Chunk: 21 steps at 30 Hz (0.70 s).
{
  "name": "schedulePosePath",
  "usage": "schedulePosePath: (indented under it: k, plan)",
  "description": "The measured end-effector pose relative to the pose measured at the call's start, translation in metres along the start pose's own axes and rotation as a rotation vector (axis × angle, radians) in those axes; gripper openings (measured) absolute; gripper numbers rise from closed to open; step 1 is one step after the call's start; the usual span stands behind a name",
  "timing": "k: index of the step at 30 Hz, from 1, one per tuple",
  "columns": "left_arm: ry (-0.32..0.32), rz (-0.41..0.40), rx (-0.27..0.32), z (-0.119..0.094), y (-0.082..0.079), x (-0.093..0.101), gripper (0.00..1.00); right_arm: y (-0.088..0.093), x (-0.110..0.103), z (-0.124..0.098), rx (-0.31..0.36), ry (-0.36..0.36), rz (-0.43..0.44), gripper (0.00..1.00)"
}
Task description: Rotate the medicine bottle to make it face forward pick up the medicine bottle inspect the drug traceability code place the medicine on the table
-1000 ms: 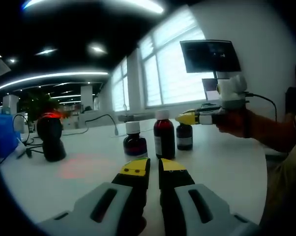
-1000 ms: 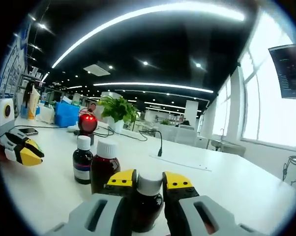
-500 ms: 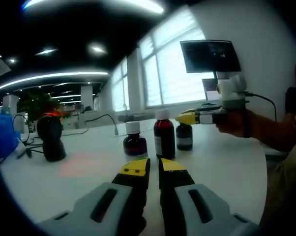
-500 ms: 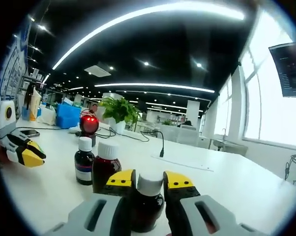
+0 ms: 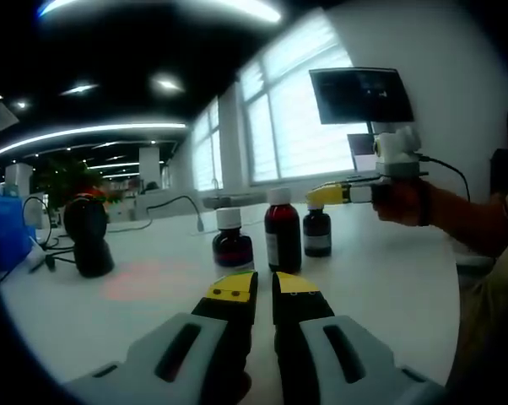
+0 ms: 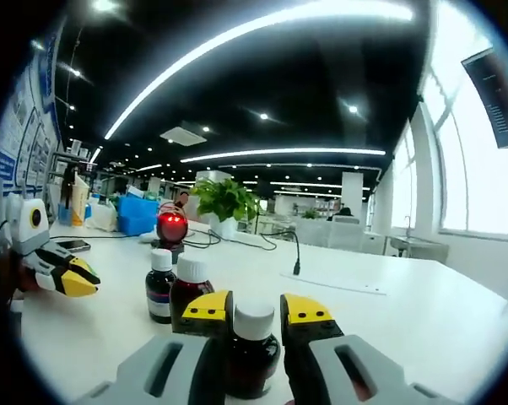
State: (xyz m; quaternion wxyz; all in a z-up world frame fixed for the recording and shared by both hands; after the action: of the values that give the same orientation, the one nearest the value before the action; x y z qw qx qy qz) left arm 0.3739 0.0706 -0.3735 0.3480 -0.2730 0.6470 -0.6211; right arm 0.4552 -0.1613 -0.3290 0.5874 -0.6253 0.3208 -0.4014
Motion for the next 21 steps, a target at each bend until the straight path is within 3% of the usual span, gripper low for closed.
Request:
schedulePosePath:
  k: [9, 16, 21]
  plan:
    - [-0.002, 0.004, -0.002, 0.0003, 0.0003, 0.0, 0.0, 0.0057, 0.0001, 0.0028, -0.009, -0.113, 0.066, 0.19]
    - [-0.004, 0.005, -0.003, 0.0006, 0.0004, -0.0002, 0.0, 0.0092, -0.0001, 0.0041, -0.015, -0.161, 0.095, 0.16]
    - [-0.003, 0.006, -0.003, 0.0006, 0.0003, -0.0001, 0.0, 0.0091, -0.003, 0.004, -0.012, -0.159, 0.05, 0.16]
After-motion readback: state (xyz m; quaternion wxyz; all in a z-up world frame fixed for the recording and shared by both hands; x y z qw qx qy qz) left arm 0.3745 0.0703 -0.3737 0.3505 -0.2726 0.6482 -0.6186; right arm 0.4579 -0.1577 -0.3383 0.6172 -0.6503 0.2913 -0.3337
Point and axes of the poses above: the point that each gripper's makers call its tool centre point, and the gripper's own axes: z roughly forward along the fingers, x roughly to its right, y roughly out of its underside, the point moved 5 cm from there along -z, roughly backward along the fingers, and after that the axes turned 1 degree about y, right-handed, at the moved point
